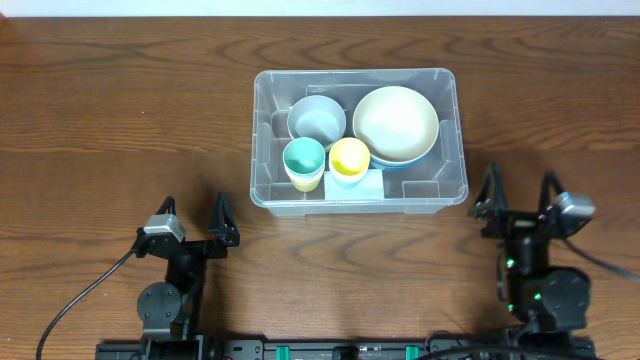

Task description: Pack container

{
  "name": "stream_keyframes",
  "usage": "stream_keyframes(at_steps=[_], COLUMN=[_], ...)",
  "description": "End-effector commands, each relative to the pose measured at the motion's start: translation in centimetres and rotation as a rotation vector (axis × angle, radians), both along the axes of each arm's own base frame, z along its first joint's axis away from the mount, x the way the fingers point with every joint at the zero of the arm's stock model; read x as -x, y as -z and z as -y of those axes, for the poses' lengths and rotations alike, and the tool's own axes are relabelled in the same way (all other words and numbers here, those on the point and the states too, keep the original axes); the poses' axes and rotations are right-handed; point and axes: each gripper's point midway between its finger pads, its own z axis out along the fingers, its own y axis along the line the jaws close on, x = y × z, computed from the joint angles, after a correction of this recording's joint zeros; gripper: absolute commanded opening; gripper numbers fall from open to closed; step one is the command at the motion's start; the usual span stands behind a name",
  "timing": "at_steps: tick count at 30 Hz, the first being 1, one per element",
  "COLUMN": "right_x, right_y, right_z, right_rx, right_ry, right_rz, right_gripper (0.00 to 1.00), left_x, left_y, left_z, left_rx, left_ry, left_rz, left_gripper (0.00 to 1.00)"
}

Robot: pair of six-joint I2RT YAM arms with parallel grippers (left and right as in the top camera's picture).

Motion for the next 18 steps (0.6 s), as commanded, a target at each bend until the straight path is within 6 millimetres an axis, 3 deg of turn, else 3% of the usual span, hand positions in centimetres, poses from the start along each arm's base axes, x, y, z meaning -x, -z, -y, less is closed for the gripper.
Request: stream_keyframes(at_steps=[1,6,13,18], right_x=[0.5,0.6,0.9,1.0], right_y=[2.6,5.7,11.3,10.6], right_z=[-0.1,-0.3,0.3,0.1], right_rx=[0.026,0.031,0.056,0.106], right_ry=[-0.01,-0.024,0.003,-0.011], right_rz=[-0.001,-0.04,-0.244,-0.213], right_gripper=[0.99,0.99,0.99,0.99], left_x=[0.1,0.1,0.1,0.1], left_y=[-0.1,-0.1,-0.1,-0.1], left_z=[0.3,0.3,0.3,0.3], left_rx=[-0.018,-0.018,-0.018,-0.018], left_ry=[0.014,0.014,0.014,0.014], left_rz=[0.011,0.011,0.011,0.011], left_gripper=[0.98,0.98,0.98,0.98])
